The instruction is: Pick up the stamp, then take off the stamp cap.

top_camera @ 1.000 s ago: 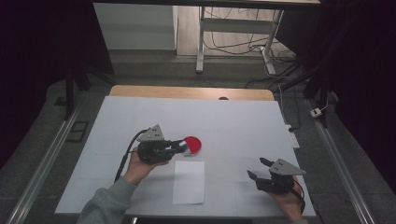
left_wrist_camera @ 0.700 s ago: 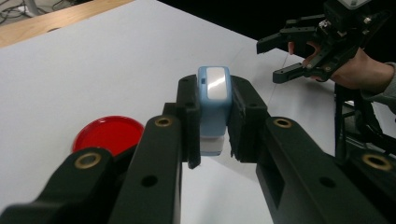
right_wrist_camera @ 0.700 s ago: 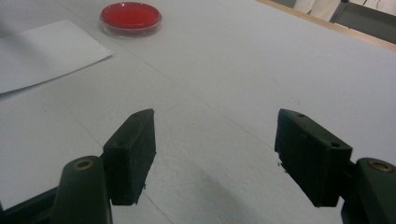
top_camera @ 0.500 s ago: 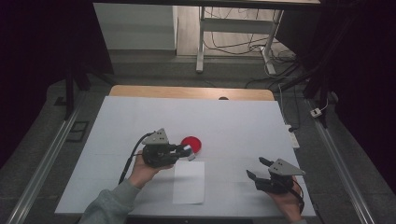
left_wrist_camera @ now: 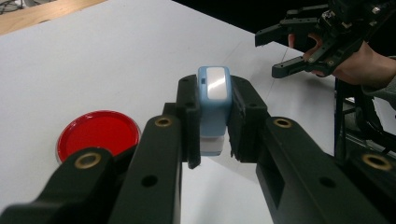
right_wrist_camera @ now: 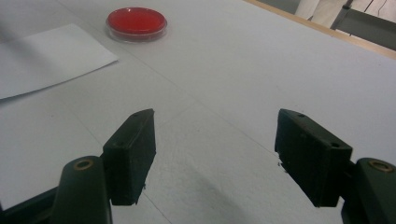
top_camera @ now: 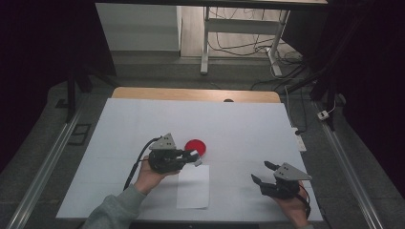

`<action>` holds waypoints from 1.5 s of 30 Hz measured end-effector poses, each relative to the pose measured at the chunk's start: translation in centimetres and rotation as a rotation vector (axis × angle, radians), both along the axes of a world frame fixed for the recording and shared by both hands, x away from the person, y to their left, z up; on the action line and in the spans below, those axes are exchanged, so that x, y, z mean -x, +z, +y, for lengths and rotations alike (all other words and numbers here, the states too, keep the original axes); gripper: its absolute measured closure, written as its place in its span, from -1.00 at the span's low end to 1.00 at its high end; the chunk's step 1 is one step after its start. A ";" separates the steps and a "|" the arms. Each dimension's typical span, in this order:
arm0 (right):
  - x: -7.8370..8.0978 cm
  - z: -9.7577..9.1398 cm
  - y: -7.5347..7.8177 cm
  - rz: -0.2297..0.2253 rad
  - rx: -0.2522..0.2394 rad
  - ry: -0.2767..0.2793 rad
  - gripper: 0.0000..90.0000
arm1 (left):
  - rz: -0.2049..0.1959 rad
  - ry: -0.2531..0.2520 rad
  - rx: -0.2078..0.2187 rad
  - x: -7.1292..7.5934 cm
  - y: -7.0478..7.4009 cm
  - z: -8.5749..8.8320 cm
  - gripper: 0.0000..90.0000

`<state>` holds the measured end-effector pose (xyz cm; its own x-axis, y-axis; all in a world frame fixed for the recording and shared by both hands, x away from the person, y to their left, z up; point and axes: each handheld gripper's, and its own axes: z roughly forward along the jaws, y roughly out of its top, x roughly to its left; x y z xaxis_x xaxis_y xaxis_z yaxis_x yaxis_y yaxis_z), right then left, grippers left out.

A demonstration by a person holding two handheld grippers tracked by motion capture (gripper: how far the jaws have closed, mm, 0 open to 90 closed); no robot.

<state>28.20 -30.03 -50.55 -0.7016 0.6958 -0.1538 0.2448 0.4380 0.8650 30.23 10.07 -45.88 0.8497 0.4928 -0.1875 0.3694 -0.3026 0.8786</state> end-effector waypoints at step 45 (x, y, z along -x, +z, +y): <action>1.2 5.1 0.1 0.008 -0.059 0.053 -0.40 | 0.032 0.027 0.036 -0.8 -0.2 -0.9 0.68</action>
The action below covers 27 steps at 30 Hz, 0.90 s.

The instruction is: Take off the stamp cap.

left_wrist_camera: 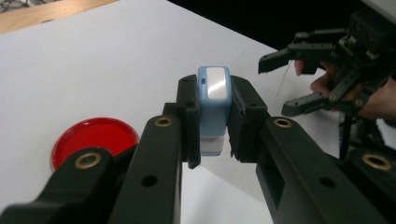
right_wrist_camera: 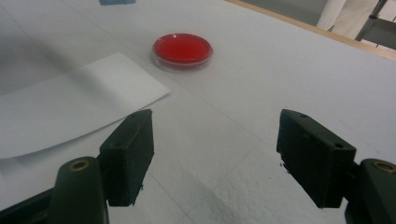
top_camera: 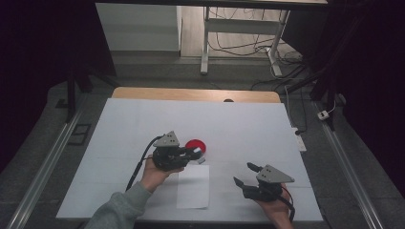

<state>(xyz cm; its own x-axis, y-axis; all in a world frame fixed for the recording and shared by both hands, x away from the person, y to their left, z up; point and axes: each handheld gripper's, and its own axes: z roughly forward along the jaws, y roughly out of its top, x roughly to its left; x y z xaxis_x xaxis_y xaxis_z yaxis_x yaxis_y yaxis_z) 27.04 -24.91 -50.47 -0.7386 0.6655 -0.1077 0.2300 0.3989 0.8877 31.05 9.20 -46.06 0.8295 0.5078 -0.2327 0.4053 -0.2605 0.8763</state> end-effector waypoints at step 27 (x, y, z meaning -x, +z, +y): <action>-0.9 5.0 -0.2 -0.004 0.013 0.047 -0.33 | -0.014 0.059 0.027 0.4 0.4 1.8 0.68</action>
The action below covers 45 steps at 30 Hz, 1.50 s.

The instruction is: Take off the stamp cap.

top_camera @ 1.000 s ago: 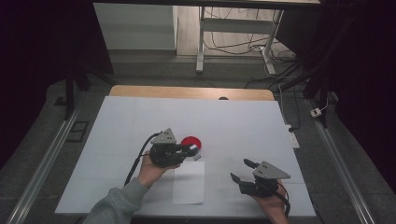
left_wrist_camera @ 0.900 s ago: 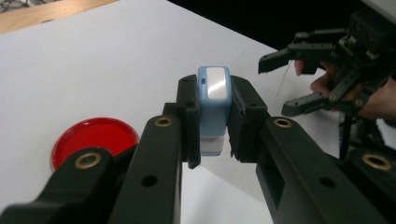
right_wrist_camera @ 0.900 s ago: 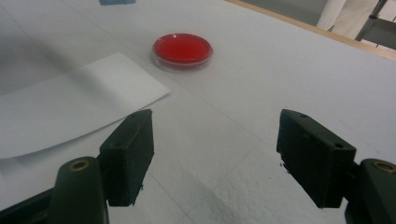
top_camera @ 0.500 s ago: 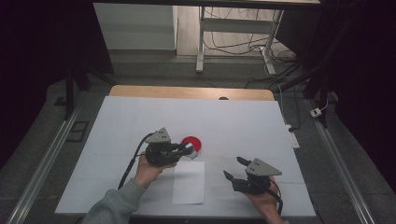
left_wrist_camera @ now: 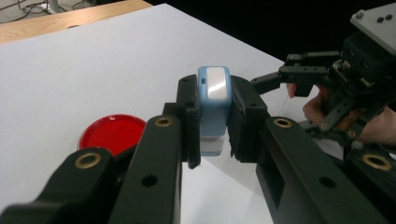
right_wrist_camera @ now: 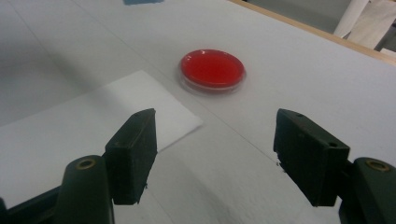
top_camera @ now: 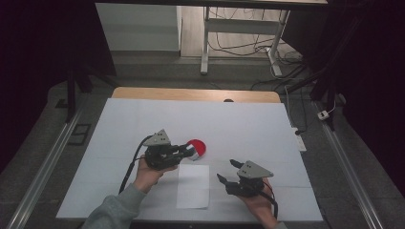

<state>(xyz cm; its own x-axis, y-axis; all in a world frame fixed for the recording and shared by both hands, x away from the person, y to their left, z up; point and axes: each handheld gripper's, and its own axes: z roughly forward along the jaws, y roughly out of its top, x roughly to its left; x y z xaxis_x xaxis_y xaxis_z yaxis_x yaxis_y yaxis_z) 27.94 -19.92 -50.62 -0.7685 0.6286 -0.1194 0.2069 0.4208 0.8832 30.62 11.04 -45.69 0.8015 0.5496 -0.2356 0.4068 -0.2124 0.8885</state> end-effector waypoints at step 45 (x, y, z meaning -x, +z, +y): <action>-0.9 7.0 -0.2 -0.022 0.002 0.042 -0.26 | 0.036 -0.019 -0.012 -0.3 -1.1 -1.2 0.68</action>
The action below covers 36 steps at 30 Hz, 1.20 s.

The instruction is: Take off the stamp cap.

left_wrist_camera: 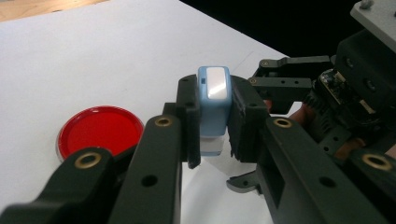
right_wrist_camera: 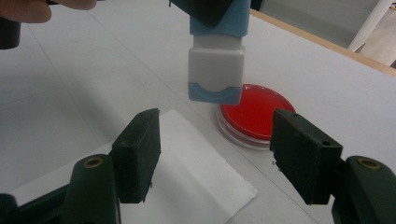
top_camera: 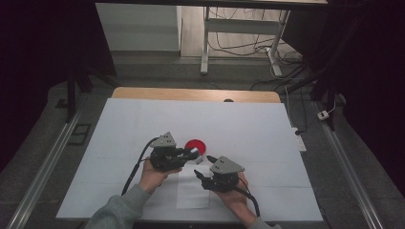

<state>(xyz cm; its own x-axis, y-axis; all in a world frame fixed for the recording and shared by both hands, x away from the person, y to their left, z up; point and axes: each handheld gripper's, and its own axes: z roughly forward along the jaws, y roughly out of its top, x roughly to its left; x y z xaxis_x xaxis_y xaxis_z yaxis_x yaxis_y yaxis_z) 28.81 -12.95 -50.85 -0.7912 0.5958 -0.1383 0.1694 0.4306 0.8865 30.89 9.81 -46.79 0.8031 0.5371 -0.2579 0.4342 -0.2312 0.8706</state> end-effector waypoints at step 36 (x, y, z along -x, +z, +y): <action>-0.3 1.2 0.0 0.000 0.005 -0.035 0.31 | 0.000 0.002 -0.005 0.1 -0.3 -0.5 0.68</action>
